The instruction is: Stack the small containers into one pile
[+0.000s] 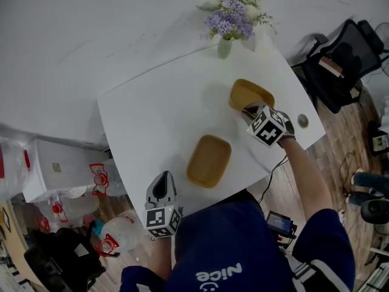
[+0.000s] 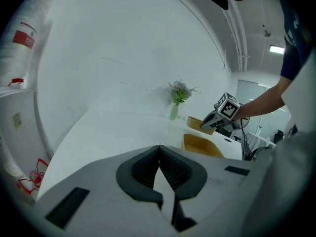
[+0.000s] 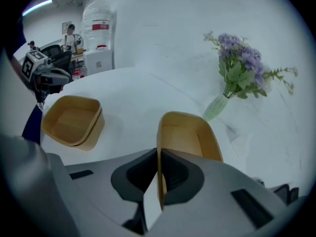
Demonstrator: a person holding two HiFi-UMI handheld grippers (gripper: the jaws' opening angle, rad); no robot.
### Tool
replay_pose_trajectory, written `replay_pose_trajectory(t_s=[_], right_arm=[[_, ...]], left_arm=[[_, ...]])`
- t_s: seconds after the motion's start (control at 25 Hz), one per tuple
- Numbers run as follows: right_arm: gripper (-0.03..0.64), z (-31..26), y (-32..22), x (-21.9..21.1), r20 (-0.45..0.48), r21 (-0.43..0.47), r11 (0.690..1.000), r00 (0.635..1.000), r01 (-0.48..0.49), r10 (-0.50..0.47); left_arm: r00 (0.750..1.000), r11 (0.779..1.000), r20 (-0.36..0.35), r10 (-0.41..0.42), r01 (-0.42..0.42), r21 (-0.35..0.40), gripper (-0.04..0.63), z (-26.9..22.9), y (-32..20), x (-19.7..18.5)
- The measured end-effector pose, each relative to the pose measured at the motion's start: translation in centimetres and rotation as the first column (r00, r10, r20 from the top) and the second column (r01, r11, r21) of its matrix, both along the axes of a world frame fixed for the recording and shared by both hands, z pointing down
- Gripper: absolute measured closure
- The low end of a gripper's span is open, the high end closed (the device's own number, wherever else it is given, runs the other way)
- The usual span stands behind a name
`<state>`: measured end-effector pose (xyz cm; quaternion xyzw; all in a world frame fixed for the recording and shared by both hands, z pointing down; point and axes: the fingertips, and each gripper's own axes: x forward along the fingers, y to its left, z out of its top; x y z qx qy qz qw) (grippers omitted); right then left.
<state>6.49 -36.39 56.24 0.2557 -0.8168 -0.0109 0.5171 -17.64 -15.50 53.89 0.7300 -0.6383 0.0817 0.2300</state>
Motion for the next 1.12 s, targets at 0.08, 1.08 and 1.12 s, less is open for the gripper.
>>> replay_pose_trajectory(t_s=[0.08, 1.08, 1.12], right_arm=[[0.563, -1.3, 1.1, -0.8, -0.001, 0.042, 0.997, 0.998, 0.062, -0.062], [0.563, -8.6, 18.3, -8.0, 0.043, 0.227, 0.683, 0.694, 0.694, -0.719], [0.563, -8.6, 18.6, -7.9, 0.042, 0.23, 0.664, 0.674, 0.712, -0.737]], left_arm=[[1.0, 1.0, -0.008, -0.006, 0.006, 0.011, 0.575, -0.6, 0.5, -0.1], [0.975, 0.972, -0.013, -0.222, 0.222, 0.079, 0.575, -5.0, 10.5, 3.7], [0.972, 0.968, -0.01, -0.236, 0.236, 0.08, 0.575, -5.1, 10.8, 4.3]])
